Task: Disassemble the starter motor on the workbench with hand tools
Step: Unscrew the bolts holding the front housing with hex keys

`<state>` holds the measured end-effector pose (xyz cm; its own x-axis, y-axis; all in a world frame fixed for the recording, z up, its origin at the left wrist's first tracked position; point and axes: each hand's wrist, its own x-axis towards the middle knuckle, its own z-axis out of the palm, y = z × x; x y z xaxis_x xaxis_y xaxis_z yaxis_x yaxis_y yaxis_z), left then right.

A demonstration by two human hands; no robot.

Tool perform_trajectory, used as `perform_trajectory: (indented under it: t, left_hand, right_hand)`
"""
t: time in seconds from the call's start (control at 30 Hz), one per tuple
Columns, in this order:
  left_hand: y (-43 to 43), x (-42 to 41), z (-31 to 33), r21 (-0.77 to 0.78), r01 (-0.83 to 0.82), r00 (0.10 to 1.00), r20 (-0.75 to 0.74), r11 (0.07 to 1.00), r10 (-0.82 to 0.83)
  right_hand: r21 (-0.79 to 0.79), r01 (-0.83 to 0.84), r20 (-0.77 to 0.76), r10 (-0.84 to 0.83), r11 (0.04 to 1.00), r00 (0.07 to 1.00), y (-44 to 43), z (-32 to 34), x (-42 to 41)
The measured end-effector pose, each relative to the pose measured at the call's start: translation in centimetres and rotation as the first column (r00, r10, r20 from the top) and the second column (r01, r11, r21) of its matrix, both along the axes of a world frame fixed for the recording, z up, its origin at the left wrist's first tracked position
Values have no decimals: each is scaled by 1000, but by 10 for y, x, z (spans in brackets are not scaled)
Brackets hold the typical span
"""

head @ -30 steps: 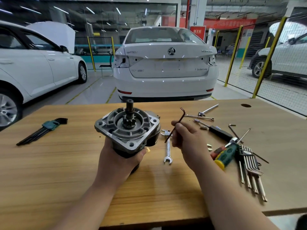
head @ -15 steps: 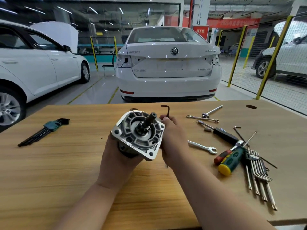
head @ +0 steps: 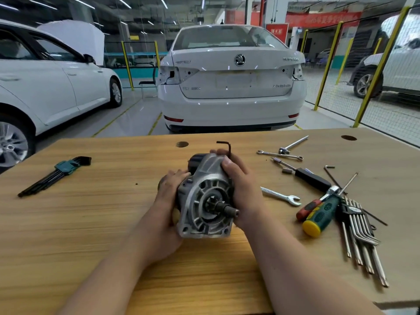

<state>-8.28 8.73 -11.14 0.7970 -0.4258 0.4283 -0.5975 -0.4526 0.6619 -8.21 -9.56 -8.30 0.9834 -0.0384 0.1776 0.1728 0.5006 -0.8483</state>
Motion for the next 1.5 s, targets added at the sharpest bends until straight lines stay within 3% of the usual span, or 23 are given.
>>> perform_trajectory:
  t: [0.2, 0.3, 0.5, 0.7, 0.83, 0.97, 1.1, 1.3, 1.4, 1.5]
  left_hand:
    - [2, -5, 1, -384, -114, 948, -319, 916, -16]
    - [-8, -6, 1, -451, -177, 947, -321, 875, 26]
    - [-16, -1, 1, -407, -236, 943, -316, 882, 106]
    - [-12, -5, 3, -295, -269, 940, -286, 917, 184]
    - [-7, 4, 7, -190, -274, 952, -194, 943, 237]
    - [-5, 14, 7, -163, -284, 957, -109, 945, 269]
    - [-6, 14, -6, -220, -352, 936, -83, 910, 342]
    - [-6, 5, -4, -284, -257, 966, -91, 924, 241]
    - [-14, -2, -1, -175, -238, 970, 15, 955, 244]
    - [-22, -9, 2, -105, -253, 957, 122, 962, 265]
  right_hand:
    - [-317, 167, 233, -94, 934, 968, 12, -10, -1]
    - [-420, 319, 330, -184, 850, 926, 23, -12, 1]
    - [-670, 600, 549, -252, 436, 797, 10, 0, 4]
    - [-887, 421, 402, -130, 190, 906, -44, -3, -18]
    - [-917, 351, 341, -85, 187, 936, -40, -19, -40]
    - [-960, 279, 276, -85, 24, 957, -35, -20, -48]
    - [-935, 354, 351, 67, -38, 934, -25, -24, -55]
    - [-920, 390, 391, 14, 38, 920, -24, -28, -41]
    - [-896, 436, 436, -19, 89, 900, -24, -30, -37]
    - [-901, 427, 429, -1, 78, 903, -23, -31, -35]
